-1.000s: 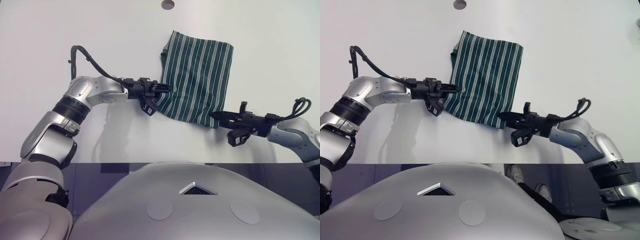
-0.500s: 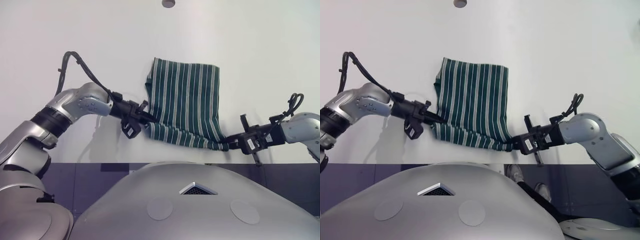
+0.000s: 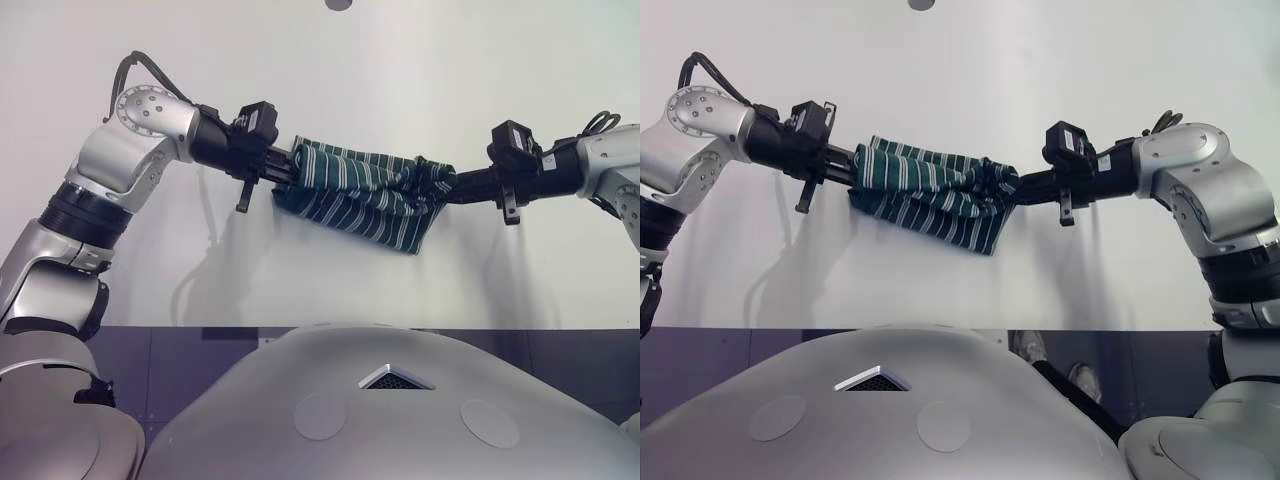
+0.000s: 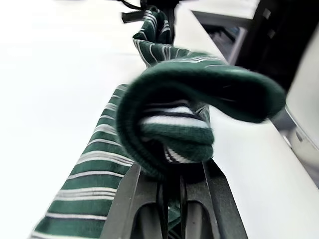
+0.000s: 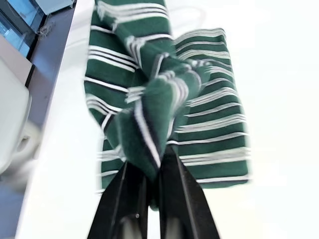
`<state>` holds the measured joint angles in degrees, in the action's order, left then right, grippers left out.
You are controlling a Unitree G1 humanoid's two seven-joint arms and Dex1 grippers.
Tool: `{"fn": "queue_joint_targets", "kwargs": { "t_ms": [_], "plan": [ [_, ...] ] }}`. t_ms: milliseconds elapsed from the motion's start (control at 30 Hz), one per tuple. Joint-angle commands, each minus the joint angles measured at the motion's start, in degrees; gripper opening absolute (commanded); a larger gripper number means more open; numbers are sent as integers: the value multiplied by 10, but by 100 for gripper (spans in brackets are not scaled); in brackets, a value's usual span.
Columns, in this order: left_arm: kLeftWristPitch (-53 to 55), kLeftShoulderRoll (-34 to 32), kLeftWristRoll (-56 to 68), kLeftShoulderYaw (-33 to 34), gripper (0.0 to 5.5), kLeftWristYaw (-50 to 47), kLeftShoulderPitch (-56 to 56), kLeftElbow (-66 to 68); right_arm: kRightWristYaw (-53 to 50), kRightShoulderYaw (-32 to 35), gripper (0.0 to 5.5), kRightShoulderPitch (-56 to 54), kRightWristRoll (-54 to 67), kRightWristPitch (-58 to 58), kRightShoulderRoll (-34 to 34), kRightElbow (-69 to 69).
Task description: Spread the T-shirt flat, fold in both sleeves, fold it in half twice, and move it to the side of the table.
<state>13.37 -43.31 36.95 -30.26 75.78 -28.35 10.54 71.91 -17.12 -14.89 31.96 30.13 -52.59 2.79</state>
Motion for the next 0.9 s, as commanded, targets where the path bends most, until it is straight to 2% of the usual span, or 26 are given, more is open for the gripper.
{"fn": "queue_joint_targets", "kwargs": {
  "t_ms": [33,133,167,400,500,600,700,767,900],
  "plan": [
    [6,38,-72,16,7,-13,-7,62,-21,-8,5,-27,-53,-20,54,-82],
    [-5,75,-141,24,7,-69,-1,112,-69,-13,5,-26,-113,-65,99,-145],
    [-2,84,-152,33,44,-82,0,122,-87,-9,43,-22,-126,-73,112,-156],
    [62,120,-159,121,159,-161,27,120,-301,85,170,21,-130,-10,227,-146],
    [106,136,-164,171,205,-248,63,76,-455,148,222,52,-140,25,292,-115],
    [131,174,-189,251,258,-424,77,53,-608,237,233,73,-133,21,367,-91],
    [62,236,-182,317,258,-527,73,-22,-742,310,233,91,-153,-79,439,-70],
    [3,273,-198,303,258,-538,64,-67,-778,316,233,98,-177,-136,463,-64],
    [-123,289,-285,104,339,-373,52,-83,-783,267,233,90,-260,-255,462,-56]
  ]
}}
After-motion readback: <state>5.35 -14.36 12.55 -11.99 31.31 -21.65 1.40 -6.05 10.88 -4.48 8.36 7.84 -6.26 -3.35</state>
